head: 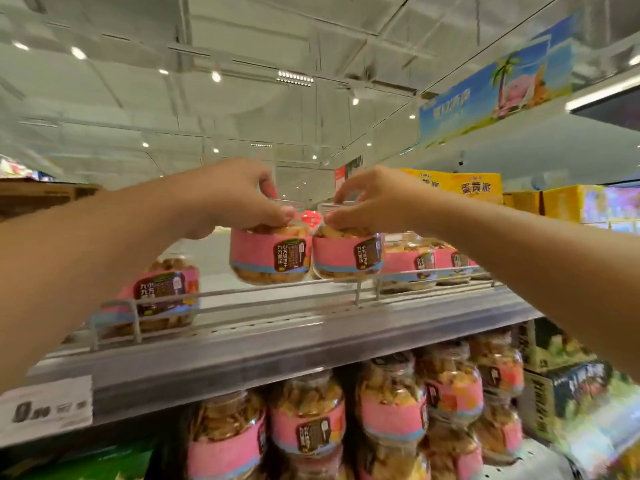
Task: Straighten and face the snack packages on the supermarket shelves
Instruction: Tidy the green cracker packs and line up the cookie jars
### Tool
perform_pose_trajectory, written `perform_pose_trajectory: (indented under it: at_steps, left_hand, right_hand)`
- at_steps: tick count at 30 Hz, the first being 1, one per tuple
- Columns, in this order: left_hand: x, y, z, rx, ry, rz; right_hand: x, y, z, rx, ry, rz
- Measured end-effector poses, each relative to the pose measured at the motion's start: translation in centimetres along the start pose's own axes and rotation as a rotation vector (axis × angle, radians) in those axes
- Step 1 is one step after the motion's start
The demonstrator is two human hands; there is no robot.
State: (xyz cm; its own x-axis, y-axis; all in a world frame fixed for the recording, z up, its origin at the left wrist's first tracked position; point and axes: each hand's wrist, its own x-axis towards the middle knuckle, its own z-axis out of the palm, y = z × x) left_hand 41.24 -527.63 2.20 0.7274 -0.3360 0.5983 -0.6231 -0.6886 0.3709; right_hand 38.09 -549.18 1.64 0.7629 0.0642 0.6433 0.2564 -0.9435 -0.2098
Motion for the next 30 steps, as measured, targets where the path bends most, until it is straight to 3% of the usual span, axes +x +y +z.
perform_pose_trajectory:
  at_steps: [11,17,30]
  left_hand:
    - [-0.6,-0.6,2.4,-0.050,-0.124,-0.178]
    - [-0.5,-0.7,2.4,-0.018,-0.147,-0.168]
    - [-1.0,-0.3,2.0,0.167,-0.179,-0.095]
  right_hand:
    - [-0.1,1.6,1.6,-0.077,-0.096,-0.034]
    - [-0.2,0.9,1.7,-0.299,-0.113,-0.062]
    - [-0.7,0.3,1.5,-0.386,-0.120,-0.058]
